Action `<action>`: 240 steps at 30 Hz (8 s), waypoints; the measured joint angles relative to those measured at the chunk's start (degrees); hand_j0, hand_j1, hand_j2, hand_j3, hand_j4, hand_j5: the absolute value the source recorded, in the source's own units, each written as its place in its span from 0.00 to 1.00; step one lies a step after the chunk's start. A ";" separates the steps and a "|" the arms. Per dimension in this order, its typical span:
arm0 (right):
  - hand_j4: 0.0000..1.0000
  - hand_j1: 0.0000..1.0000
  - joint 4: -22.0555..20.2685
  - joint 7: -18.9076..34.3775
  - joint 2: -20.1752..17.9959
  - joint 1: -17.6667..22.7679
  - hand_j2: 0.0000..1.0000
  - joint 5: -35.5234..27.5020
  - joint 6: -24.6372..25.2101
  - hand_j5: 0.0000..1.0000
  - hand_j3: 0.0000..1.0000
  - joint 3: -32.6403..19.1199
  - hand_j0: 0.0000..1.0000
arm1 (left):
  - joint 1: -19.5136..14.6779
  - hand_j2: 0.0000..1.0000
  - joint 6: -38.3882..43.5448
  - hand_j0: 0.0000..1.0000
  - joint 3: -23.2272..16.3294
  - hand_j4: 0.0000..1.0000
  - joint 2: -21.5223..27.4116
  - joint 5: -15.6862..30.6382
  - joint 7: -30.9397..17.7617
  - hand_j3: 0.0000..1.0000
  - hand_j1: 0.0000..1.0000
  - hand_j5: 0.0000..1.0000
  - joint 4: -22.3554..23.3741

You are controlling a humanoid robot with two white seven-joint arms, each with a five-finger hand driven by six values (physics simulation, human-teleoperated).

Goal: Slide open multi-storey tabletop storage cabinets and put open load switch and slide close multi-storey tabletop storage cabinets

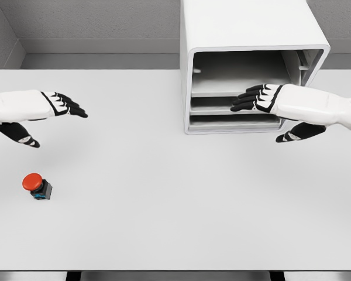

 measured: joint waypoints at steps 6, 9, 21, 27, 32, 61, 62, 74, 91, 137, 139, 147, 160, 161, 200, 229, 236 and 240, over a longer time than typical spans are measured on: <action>1.00 1.00 0.77 -0.52 3.39 -4.29 1.00 -0.62 0.02 1.00 1.00 1.14 1.00 | 0.01 1.00 0.01 1.00 -0.58 1.00 0.74 -0.04 -0.87 1.00 1.00 1.00 1.17; 1.00 1.00 1.70 -0.34 5.30 -5.19 1.00 -0.75 0.01 1.00 1.00 2.84 1.00 | 0.18 1.00 0.00 1.00 -0.80 1.00 2.10 0.22 -1.34 1.00 1.00 1.00 1.36; 1.00 1.00 11.50 -0.08 7.72 -4.48 1.00 -1.51 0.00 1.00 1.00 3.62 1.00 | 10.01 1.00 0.00 1.00 -0.61 1.00 8.75 3.60 -1.03 1.00 1.00 1.00 1.46; 1.00 1.00 13.50 0.25 10.13 -4.66 1.00 -1.40 0.00 1.00 1.00 3.90 1.00 | 11.46 1.00 0.00 1.00 -0.09 1.00 9.34 4.58 -0.99 1.00 1.00 1.00 1.07; 1.00 1.00 14.53 1.80 12.44 -4.75 1.00 -0.94 0.00 1.00 1.00 3.76 1.00 | 12.39 1.00 0.01 1.00 0.04 1.00 9.05 4.74 -0.99 1.00 1.00 1.00 0.45; 1.00 1.00 29.23 5.43 20.72 -4.22 1.00 2.60 -0.02 1.00 1.00 0.42 1.00 | 14.24 1.00 0.02 1.00 0.09 1.00 8.79 2.48 -1.15 1.00 1.00 1.00 -4.72; 1.00 1.00 29.21 5.37 20.74 -3.69 1.00 2.48 0.06 1.00 1.00 0.31 1.00 | 14.21 1.00 -0.02 1.00 0.09 1.00 8.68 2.16 -1.16 1.00 1.00 1.00 -4.72; 1.00 1.00 23.60 5.15 17.79 -2.11 1.00 3.06 0.09 1.00 1.00 -0.21 1.00 | 14.59 0.94 0.02 0.94 0.06 0.94 7.32 -0.04 -1.18 0.94 0.94 0.94 -5.47; 1.00 1.00 13.47 4.59 10.83 0.26 1.00 2.56 -0.03 1.00 1.00 -0.73 1.00 | 14.77 0.78 0.02 0.78 -0.43 0.78 6.57 -1.86 -1.24 0.78 0.78 0.78 -4.21; 1.00 1.00 2.55 4.35 -0.04 7.38 1.00 1.09 -0.02 1.00 1.00 -2.86 1.00 | 5.97 0.48 -0.03 0.48 1.56 0.48 0.16 -0.20 -1.02 0.48 0.48 0.48 -3.00; 1.00 1.00 1.93 4.06 -0.67 7.82 1.00 1.07 -0.02 1.00 1.00 -2.78 1.00 | 5.19 0.48 -0.01 0.48 1.57 0.48 -0.76 -0.06 -1.00 0.48 0.48 0.48 -3.00; 1.00 1.00 1.21 3.44 -2.28 7.82 1.00 0.32 -0.01 1.00 1.00 -3.83 1.00 | 4.13 0.45 -0.01 0.45 1.56 0.45 -3.61 0.41 -1.00 0.45 0.45 0.45 -3.01; 1.00 1.00 1.18 0.91 -4.20 7.47 1.00 -0.18 0.00 1.00 1.00 -5.15 1.00 | 0.18 0.43 0.00 0.43 1.49 0.43 -5.56 2.51 -0.99 0.43 0.43 0.43 -4.77; 1.00 1.00 1.20 0.92 -4.23 7.47 1.00 -0.18 0.00 1.00 1.00 -5.12 1.00 | 0.00 0.43 -0.01 0.43 1.49 0.43 -5.62 2.70 -0.99 0.43 0.43 0.43 -5.02; 1.00 1.00 1.23 0.87 -5.67 8.17 1.00 -0.18 0.00 1.00 1.00 -4.89 1.00 | -17.49 0.42 0.01 0.42 -2.35 0.42 -20.85 5.83 -1.07 0.42 0.42 0.42 -5.59; 1.00 1.00 1.18 0.85 -6.32 8.17 1.00 -0.18 0.00 1.00 1.00 -4.89 1.00 | -29.71 0.42 0.02 0.42 -16.06 0.42 -37.79 5.60 -1.14 0.42 0.42 0.42 9.11; 1.00 1.00 1.21 0.93 -6.26 8.17 1.00 -0.18 0.00 1.00 1.00 -4.88 1.00 | -30.59 0.42 0.01 0.42 -18.87 0.42 -40.87 5.52 -1.13 0.42 0.42 0.42 12.81; 1.00 1.00 1.23 0.93 -6.25 8.17 1.00 -0.18 0.00 1.00 1.00 -4.92 1.00 | -30.94 0.42 0.00 0.42 -20.20 0.42 -42.48 5.49 -1.13 0.42 0.42 0.42 14.99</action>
